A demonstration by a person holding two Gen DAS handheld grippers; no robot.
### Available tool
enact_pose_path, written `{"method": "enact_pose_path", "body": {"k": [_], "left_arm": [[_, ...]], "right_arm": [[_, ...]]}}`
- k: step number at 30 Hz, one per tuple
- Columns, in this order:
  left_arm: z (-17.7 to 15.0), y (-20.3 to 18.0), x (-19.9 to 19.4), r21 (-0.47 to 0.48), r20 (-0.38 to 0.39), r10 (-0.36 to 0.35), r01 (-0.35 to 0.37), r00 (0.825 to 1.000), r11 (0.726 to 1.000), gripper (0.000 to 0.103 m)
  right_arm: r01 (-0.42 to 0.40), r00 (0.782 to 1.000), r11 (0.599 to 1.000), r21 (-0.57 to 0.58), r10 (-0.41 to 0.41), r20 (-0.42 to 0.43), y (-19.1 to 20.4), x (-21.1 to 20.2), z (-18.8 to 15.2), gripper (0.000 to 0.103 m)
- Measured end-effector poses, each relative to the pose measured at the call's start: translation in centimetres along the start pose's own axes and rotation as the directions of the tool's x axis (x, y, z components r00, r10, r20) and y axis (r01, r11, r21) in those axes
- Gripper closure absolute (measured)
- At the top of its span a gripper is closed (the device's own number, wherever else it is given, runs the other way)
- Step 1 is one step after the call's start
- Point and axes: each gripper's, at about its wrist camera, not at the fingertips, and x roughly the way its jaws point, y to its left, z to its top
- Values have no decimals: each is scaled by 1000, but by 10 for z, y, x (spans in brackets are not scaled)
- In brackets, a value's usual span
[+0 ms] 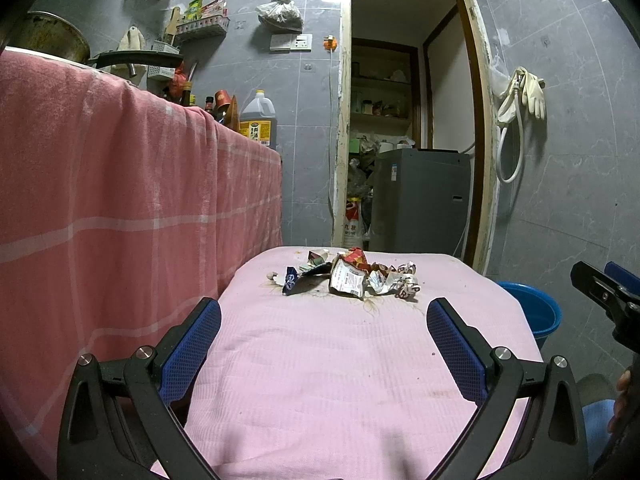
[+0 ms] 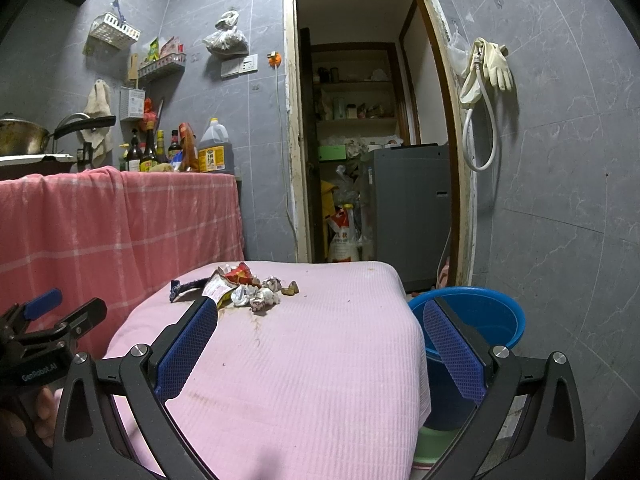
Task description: Collect trash
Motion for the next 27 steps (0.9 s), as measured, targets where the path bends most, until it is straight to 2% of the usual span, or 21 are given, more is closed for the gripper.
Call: {"method": "enact_pose_path", "body": {"k": [27], "left_arm": [[-2,0,2,2,-5,3,-3,1000,1000,2]], "right_arm": [[-2,1000,1000,2,2,0,0,0,-2,0]]}}
